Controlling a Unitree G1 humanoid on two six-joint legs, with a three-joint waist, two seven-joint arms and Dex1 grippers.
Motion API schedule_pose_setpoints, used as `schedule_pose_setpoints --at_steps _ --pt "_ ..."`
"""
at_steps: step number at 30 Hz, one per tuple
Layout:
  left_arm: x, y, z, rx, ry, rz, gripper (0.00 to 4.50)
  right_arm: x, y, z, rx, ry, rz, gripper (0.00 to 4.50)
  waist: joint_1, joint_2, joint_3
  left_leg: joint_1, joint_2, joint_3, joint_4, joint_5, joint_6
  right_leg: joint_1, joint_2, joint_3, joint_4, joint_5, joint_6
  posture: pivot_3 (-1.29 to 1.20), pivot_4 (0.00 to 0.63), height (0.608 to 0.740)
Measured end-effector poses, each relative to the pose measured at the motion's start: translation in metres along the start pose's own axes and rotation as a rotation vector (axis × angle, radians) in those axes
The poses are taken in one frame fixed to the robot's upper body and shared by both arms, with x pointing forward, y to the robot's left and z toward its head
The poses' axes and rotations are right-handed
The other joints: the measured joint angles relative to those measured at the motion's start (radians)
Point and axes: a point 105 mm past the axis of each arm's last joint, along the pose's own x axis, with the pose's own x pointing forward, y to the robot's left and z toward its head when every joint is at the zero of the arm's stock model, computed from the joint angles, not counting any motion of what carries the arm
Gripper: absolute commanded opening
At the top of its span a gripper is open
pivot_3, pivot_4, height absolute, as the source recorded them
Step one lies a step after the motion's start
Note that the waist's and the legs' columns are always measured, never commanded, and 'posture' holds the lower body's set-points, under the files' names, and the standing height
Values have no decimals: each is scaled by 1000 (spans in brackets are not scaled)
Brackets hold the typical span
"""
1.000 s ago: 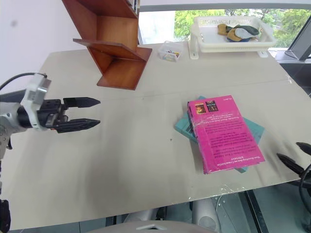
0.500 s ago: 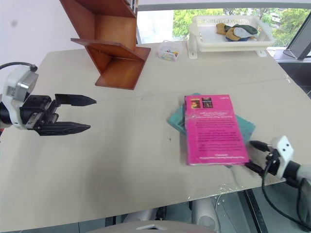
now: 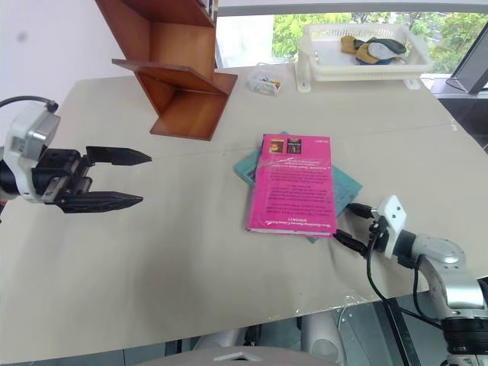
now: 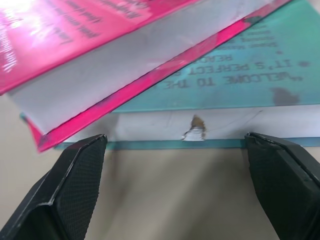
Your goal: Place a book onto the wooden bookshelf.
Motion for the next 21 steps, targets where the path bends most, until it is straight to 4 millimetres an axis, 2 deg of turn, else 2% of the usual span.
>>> schedule_pose_setpoints --at_steps 3,8,11,13,15,18,21 --pt "0 0 -3 -10 3 1 4459 -5 -3 -3 -8 20 -11 4500 2 0 0 0 -1 0 0 0 0 0 0 0 0 0 0 0 150 740" --pt "-5 -1 -4 -16 -2 18 4459 -42 -21 -5 -48 110 -90 4500 0 0 0 0 0 0 0 0 0 0 0 0 -1 0 0 0 150 740" --pt "-5 -1 -5 -15 -2 20 4459 -60 -40 14 -89 86 -172 4500 -3 0 0 0 0 0 0 0 0 0 0 0 0 0 0 0 150 740" --pt "-5 -1 -5 -12 -2 23 4459 -61 -48 23 -101 55 -202 4500 -7 0 0 1 1 1 0 0 0 0 0 1 0 0 0 0 150 740" --pt "-5 -1 -4 -8 -1 28 4459 -59 -56 40 -129 4 -231 4500 -8 0 0 1 1 1 0 0 0 0 0 1 1 0 0 0 150 740" --pt "-6 1 -5 -2 0 36 4459 -40 -70 65 -116 -106 -293 4500 -9 -1 1 1 1 1 0 0 0 0 0 1 1 0 0 0 150 740" --pt "-7 2 -5 7 4 44 4459 -4 -72 75 -45 -170 -289 4500 -7 -1 1 0 1 1 0 0 0 -1 0 1 1 0 0 0 150 740"
